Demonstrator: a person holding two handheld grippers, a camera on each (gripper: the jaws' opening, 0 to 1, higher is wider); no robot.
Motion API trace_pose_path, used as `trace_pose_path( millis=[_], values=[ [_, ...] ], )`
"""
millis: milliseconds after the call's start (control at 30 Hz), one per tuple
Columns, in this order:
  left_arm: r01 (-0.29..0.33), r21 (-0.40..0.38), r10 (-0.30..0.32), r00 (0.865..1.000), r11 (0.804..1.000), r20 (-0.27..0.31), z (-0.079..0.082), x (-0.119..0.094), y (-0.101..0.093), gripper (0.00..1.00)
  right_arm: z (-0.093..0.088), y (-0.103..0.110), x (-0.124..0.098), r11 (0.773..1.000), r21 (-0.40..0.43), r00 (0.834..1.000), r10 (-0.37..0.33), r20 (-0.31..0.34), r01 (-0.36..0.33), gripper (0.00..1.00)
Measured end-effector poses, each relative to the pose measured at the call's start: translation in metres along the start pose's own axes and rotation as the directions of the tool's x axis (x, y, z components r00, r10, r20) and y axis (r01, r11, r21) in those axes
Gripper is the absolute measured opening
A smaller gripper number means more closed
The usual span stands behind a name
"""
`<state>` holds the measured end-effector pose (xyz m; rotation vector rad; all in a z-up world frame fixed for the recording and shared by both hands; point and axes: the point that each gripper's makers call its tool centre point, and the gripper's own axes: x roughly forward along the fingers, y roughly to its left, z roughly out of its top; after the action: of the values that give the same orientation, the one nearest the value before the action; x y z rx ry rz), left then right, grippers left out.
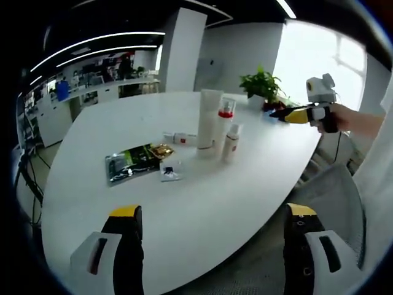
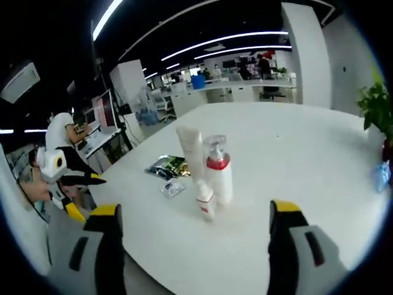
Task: Arrange the skincare products in the storage area until every visible bottle or jar stands upright without overlapping.
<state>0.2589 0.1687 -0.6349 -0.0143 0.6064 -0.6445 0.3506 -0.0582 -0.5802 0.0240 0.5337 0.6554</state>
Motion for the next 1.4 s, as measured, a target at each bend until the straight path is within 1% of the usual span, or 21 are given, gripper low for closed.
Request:
trace_pose_path(
  millis=[67, 200, 300, 433, 533, 600, 667, 733, 833, 1000, 1100, 1200, 1300, 1400],
  values=[
    [0.001, -0.002, -0.001, 1.0, 1.0, -0.001, 0.0, 0.0, 0.0, 0.94, 0.009, -0.002, 0.001, 1.0, 0.007, 1.0, 0.003, 0.004, -0.003, 1.0],
    [0.007, -0.007, -0.007, 1.0, 1.0, -0.006, -0.001, 0.001, -0.002, 0.94, 0.032, -0.001, 0.001, 1.0, 0.012, 0.999, 0.014, 0.041, -0.014, 1.0],
    [0.008, -0.011, -0.008, 1.0, 1.0, -0.004, 0.0, 0.0, -0.002, 0.94, 0.046, -0.001, 0.0, 1.0, -0.004, 0.998, 0.017, 0.054, -0.017, 1.0],
    [0.011, -0.02, -0.011, 1.0, 1.0, 0.0, 0.0, 0.0, -0.003, 0.94, 0.066, -0.004, 0.003, 0.998, -0.057, 0.999, 0.013, 0.043, -0.01, 1.0],
    [0.015, -0.025, -0.015, 1.0, 1.0, -0.002, 0.0, 0.0, -0.004, 0.93, 0.081, -0.007, 0.007, 0.997, -0.073, 0.999, 0.014, 0.039, -0.011, 1.0],
    [0.017, -0.027, -0.018, 1.0, 0.999, -0.003, 0.0, 0.0, -0.004, 0.93, 0.091, -0.01, 0.012, 0.996, -0.086, 0.999, 0.016, 0.038, -0.013, 1.0],
    [0.021, -0.03, -0.021, 1.0, 0.999, -0.005, 0.0, 0.0, -0.005, 0.93, 0.099, -0.015, 0.018, 0.996, -0.091, 0.999, 0.014, 0.029, -0.011, 0.97],
    [0.024, -0.033, -0.025, 1.0, 0.999, -0.006, 0.0, 0.0, -0.005, 0.93, 0.108, -0.019, 0.025, 0.996, -0.093, 1.0, 0.018, 0.019, -0.016, 0.94],
    [0.03, -0.037, -0.031, 0.999, 0.999, -0.015, -0.002, 0.0, -0.006, 0.93, 0.12, -0.024, 0.039, 0.995, -0.092, 0.999, 0.033, -0.002, -0.033, 0.93],
    [0.036, -0.044, -0.037, 0.999, 0.998, -0.024, -0.004, 0.001, -0.007, 0.92, 0.13, -0.033, 0.064, 0.992, -0.113, 0.998, 0.047, -0.053, -0.053, 0.9],
    [0.04, -0.05, -0.041, 0.999, 0.998, -0.028, -0.005, 0.001, -0.006, 0.92, 0.131, -0.04, 0.078, 0.991, -0.12, 0.994, 0.055, -0.091, -0.066, 0.88],
    [0.043, -0.056, -0.045, 0.998, 0.998, -0.034, -0.006, 0.002, -0.006, 0.92, 0.134, -0.045, 0.093, 0.987, -0.141, 0.991, 0.065, -0.116, -0.082, 0.86],
    [0.044, -0.064, -0.047, 0.998, 0.997, -0.037, -0.007, 0.002, -0.006, 0.92, 0.135, -0.051, 0.109, 0.985, -0.14, 0.985, 0.078, -0.153, -0.099, 0.85],
    [0.042, -0.061, -0.045, 0.998, 0.997, -0.043, -0.008, 0.003, -0.005, 0.91, 0.13, -0.053, 0.126, 0.979, -0.139, 0.969, 0.116, -0.217, -0.148, 0.8]
  ],
)
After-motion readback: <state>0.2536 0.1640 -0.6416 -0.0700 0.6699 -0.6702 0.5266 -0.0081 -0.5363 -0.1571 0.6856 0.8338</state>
